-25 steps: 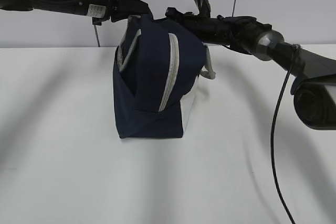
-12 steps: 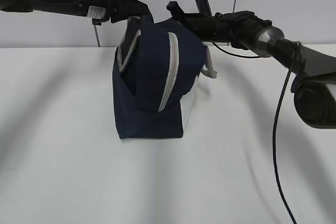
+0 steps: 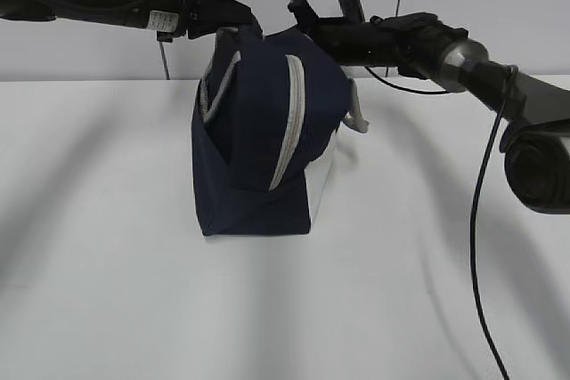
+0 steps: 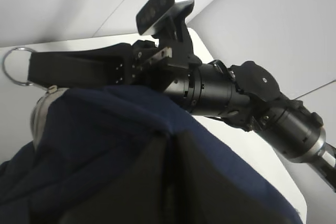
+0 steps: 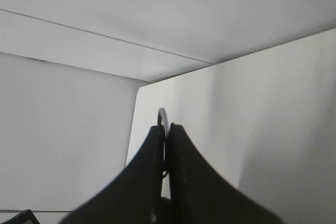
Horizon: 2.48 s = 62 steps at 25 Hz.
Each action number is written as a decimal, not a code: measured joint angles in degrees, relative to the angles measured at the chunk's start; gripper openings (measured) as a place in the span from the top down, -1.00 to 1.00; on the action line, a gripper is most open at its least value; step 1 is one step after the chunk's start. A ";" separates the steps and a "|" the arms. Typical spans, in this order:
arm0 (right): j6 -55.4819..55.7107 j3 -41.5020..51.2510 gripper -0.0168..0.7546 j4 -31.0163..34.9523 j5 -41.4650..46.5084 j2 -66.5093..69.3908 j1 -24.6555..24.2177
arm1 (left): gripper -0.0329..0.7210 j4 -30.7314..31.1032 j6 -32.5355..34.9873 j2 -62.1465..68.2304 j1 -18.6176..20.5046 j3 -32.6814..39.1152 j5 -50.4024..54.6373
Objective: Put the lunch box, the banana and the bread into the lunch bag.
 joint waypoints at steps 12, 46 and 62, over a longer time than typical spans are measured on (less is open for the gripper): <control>-5.08 1.12 -0.35 -5.36 2.68 -3.74 -2.37 | -0.20 -2.88 -3.21 -1.15 1.89 -0.67 7.95; -31.75 65.66 -0.33 -5.27 13.59 -60.56 0.03 | -0.02 48.10 -38.10 -27.99 7.03 5.22 15.99; -46.42 80.09 -0.23 -4.33 27.67 -67.95 6.38 | -0.01 54.37 -38.28 -69.85 7.03 50.14 5.44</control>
